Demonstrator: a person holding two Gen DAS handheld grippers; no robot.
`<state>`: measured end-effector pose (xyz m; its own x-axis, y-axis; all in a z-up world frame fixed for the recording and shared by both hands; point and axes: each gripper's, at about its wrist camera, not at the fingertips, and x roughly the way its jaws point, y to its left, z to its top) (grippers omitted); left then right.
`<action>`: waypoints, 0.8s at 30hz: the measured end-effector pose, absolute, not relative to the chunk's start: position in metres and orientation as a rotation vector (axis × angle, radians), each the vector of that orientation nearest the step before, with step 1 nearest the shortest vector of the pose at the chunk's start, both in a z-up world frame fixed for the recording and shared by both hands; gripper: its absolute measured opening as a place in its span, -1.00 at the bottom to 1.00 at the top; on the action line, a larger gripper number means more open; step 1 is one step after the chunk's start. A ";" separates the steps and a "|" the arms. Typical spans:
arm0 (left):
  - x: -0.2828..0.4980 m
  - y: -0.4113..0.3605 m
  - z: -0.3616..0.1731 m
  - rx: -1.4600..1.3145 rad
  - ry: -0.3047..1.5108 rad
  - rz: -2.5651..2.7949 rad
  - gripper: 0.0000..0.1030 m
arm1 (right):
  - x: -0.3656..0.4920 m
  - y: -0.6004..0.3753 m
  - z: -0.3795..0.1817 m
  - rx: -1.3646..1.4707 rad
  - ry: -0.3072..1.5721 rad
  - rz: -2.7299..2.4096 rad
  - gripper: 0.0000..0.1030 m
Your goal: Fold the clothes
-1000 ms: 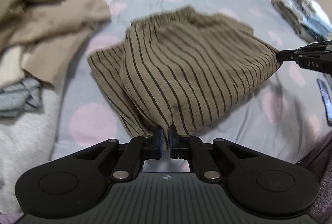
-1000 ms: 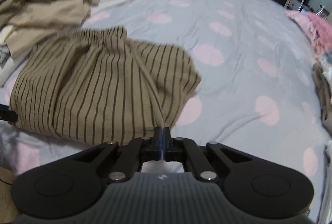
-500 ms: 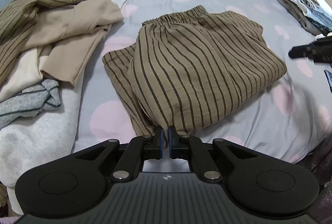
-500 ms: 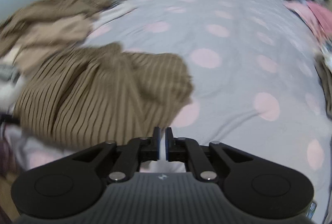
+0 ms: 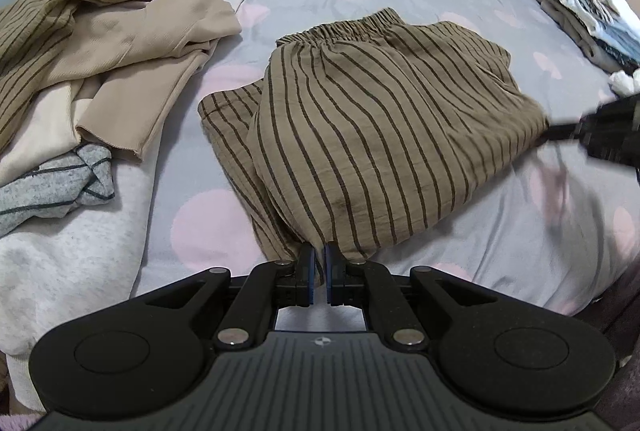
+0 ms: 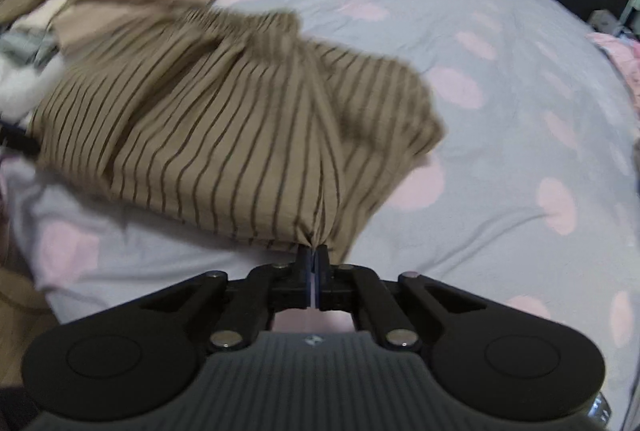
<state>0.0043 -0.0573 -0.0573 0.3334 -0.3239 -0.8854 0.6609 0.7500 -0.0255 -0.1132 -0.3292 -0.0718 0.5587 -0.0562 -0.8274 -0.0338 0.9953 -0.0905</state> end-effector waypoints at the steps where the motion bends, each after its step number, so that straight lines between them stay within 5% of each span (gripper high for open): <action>1: 0.004 -0.058 -0.058 0.376 1.050 -0.661 -0.94 | -0.113 -0.334 -0.067 -0.081 0.964 -0.039 -0.99; 14: 0.003 -0.052 -0.056 0.469 0.987 -0.599 -0.99 | -0.109 -0.342 -0.069 -0.302 0.941 -0.320 -1.00; 17: -0.001 -0.051 -0.052 0.456 0.984 -0.653 -0.98 | -0.111 -0.364 -0.054 -0.098 0.939 -0.240 -0.99; 19: -0.004 -0.053 -0.054 0.481 0.998 -0.660 -0.94 | -0.114 -0.364 -0.050 -0.060 0.949 -0.152 -0.90; 24: -0.014 -0.056 -0.064 0.556 1.029 -0.705 -0.48 | -0.124 -0.346 -0.063 -0.125 1.003 -0.026 -0.43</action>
